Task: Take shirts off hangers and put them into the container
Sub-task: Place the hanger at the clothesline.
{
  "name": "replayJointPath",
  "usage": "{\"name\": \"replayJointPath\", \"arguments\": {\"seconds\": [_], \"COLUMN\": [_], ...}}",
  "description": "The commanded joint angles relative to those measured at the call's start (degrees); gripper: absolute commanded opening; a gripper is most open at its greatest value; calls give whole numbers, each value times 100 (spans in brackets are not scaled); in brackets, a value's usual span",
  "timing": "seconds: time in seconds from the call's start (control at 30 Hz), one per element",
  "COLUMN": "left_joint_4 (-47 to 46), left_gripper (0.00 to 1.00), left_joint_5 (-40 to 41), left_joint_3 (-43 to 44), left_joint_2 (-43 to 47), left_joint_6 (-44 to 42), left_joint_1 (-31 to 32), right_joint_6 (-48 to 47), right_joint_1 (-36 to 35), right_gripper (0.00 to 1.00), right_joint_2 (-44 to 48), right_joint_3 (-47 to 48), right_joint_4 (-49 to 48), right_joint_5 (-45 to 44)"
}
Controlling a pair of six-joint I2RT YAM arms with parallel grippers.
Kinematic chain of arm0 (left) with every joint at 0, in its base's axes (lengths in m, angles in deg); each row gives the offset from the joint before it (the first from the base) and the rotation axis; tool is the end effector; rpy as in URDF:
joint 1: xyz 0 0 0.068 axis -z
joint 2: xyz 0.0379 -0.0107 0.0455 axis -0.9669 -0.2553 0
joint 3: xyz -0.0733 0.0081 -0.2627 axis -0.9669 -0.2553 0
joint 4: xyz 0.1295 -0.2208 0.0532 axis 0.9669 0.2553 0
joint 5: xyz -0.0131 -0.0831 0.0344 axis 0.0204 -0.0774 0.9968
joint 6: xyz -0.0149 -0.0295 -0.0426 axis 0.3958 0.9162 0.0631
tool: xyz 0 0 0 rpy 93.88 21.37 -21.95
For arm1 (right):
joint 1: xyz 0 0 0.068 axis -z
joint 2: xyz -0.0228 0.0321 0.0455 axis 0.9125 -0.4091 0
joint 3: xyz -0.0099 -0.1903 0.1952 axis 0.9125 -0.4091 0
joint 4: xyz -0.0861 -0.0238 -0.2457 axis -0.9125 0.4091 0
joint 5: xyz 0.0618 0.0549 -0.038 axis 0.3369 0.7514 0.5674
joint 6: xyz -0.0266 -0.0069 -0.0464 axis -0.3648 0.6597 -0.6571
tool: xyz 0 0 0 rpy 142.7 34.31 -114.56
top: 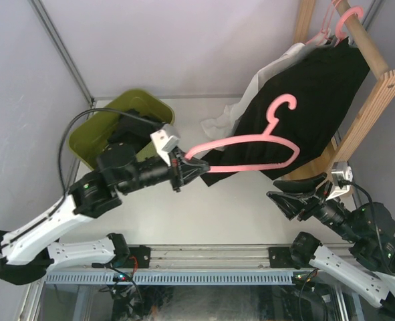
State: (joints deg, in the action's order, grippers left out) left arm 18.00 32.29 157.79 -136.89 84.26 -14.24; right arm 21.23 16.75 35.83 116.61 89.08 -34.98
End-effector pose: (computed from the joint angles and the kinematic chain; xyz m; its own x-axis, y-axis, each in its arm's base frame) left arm 0.0846 -0.1596 0.4578 -0.2181 -0.0626 -0.9739 0.8925 0.3908 -0.2250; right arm 0.0216 0.0268 0.3744 -0.2036 0.3283 -0.9224 -0.7573 0.5443 0.3609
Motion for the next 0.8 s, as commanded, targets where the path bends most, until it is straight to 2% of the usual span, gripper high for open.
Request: {"name": "replayJointPath", "arguments": {"seconds": [0.0, 0.27, 0.53, 0.77], "left_joint_4": [-1293, -2878, -3507, -3528], "left_gripper": [0, 0, 0, 0], "left_joint_5": [-852, -1279, -2237, -2448], "left_joint_3": [356, 653, 1772, 2872], "left_joint_2": [-465, -1344, -2585, -3669], "left_joint_6": [-73, 98, 469, 681], "left_joint_1": [-219, -719, -827, -858], "right_joint_6": [-235, -332, -395, -398], "right_joint_1": [23, 23, 23, 23], "right_gripper": [47, 47, 47, 48], "right_joint_2": [162, 264, 456, 366], "right_joint_3": [25, 43, 59, 169], "right_joint_4": [-423, -304, -31, 127], "right_joint_5": [276, 336, -15, -64]}}
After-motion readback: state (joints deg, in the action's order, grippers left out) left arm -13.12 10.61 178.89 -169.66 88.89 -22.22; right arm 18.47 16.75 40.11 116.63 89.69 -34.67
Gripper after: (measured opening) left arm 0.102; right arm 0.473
